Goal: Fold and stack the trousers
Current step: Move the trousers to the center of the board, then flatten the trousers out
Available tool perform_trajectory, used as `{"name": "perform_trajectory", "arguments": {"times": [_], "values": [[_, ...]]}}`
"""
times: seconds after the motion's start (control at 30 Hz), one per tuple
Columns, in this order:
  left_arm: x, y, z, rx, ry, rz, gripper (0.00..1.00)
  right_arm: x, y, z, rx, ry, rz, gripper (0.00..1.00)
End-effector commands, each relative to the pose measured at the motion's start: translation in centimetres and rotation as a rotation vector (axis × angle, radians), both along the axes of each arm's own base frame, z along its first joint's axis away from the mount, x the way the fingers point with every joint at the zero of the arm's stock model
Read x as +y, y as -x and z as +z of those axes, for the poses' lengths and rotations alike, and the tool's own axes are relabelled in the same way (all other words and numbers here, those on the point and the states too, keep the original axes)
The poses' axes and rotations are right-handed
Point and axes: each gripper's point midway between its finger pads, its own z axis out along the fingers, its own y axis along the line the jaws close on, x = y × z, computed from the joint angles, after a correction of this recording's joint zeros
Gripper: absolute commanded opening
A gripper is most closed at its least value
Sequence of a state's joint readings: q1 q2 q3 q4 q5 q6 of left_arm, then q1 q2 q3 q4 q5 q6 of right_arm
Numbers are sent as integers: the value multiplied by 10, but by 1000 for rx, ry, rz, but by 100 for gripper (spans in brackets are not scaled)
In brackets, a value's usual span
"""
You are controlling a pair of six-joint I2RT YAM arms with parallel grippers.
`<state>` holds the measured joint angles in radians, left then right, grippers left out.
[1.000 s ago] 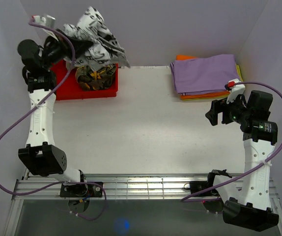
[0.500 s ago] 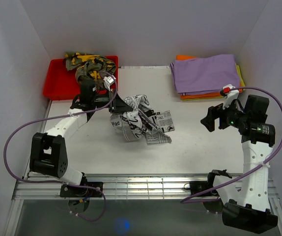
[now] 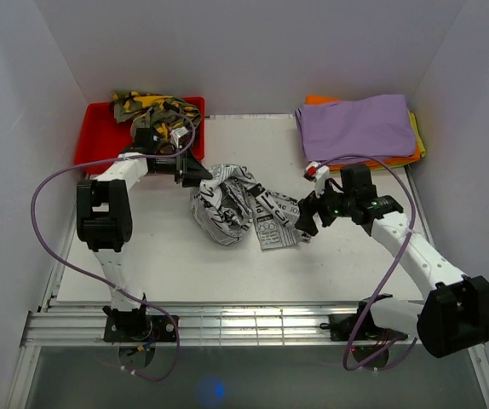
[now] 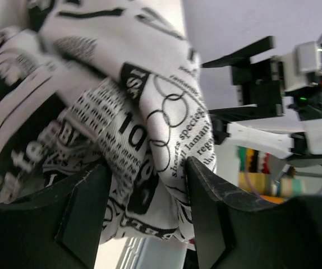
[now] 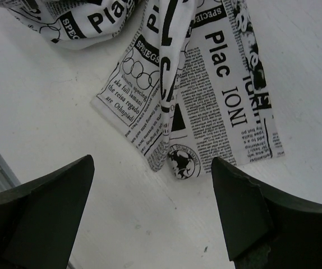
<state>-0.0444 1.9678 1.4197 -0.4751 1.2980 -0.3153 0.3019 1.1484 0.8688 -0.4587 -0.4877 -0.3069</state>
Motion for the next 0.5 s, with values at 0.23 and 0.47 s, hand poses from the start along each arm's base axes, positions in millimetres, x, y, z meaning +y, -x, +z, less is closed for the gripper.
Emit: {"name": "perform_trajectory", "arguments": {"times": [0.23, 0.47], "values": [[87, 1, 28, -455, -536, 139, 86, 52, -62, -56, -128, 92, 65, 90], [30, 40, 72, -717, -565, 6, 96, 80, -52, -98, 0, 126, 189, 84]]}}
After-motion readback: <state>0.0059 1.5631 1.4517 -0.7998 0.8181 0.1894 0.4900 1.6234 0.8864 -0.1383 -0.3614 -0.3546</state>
